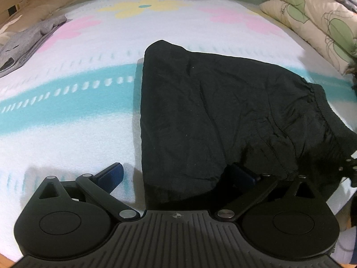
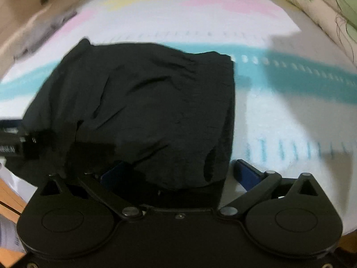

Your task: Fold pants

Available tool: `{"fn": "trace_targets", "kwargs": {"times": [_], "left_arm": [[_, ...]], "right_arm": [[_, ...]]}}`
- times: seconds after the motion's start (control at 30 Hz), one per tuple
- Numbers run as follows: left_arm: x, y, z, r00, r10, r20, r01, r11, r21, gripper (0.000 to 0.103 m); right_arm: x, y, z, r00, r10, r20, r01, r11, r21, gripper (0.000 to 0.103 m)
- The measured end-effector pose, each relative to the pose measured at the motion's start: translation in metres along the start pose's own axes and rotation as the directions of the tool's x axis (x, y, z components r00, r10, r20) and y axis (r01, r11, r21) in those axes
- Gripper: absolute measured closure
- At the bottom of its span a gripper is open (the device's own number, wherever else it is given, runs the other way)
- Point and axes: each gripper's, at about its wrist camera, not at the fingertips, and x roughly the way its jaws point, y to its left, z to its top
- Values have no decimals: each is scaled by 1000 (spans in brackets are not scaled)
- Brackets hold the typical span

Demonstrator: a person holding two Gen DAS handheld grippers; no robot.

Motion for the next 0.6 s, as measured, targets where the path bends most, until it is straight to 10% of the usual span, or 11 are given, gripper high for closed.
{"fn": "trace_targets", "kwargs": {"times": [0.6], "left_arm": [[-1,2,-2,999,-21,29,21,999,-31,0]], "right_arm": [[5,-75,17,945,275,179,-325,859,395,0]]}}
